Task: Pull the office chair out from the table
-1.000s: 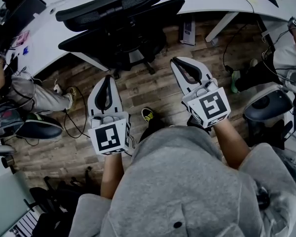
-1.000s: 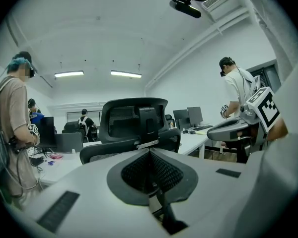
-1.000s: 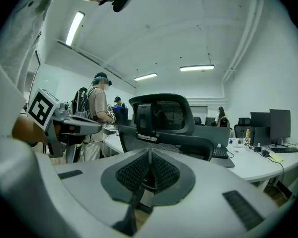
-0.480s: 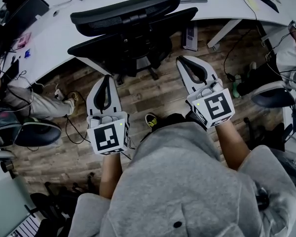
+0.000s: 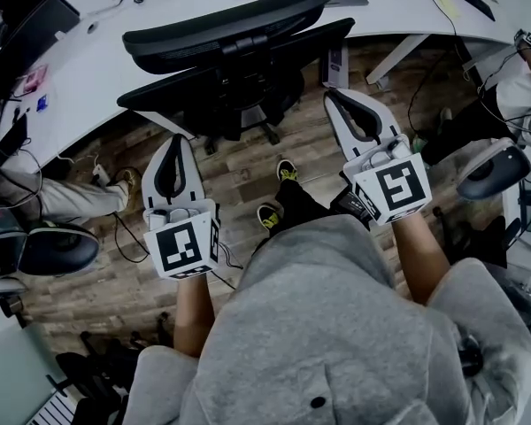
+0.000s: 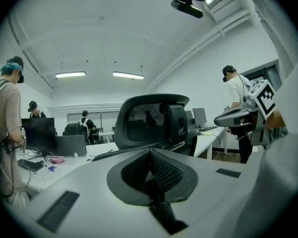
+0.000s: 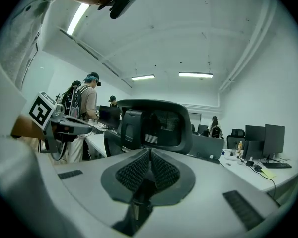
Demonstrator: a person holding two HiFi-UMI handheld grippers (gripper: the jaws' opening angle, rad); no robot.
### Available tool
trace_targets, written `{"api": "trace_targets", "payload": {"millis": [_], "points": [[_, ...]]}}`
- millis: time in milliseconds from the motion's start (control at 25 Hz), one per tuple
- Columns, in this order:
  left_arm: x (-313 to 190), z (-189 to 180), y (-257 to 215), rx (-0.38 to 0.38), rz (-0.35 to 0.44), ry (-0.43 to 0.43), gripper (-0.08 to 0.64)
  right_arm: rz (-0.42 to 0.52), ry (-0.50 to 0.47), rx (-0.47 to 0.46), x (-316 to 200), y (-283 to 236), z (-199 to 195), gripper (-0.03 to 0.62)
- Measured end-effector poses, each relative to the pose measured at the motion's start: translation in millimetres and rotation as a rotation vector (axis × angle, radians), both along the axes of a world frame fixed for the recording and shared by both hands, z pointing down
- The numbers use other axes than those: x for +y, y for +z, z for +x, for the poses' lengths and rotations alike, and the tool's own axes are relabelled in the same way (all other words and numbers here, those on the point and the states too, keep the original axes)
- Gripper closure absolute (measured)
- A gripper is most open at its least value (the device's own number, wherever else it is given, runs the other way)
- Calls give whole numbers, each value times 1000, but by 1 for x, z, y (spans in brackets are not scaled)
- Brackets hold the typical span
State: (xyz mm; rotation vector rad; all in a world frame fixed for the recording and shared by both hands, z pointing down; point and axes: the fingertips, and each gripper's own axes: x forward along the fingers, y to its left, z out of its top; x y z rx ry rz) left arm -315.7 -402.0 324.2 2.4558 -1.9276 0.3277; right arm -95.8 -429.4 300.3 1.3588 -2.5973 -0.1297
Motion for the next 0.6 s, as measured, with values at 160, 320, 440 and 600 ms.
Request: {"api": "trace_targets", "payload": {"millis": [160, 320, 440, 600], "points": [[-15, -4, 1, -29, -10, -9, 548, 27, -5, 24, -19, -7, 7, 554], [-35, -11, 0, -88, -22, -23, 548, 39, -17, 48, -44, -10, 15, 553], [-53, -16, -1, -186, -24, -13, 546, 46, -39, 108, -67, -7, 19, 552], [-76, -27, -5, -394, 16, -4, 540, 57, -102, 236, -95, -2, 25, 551]]}}
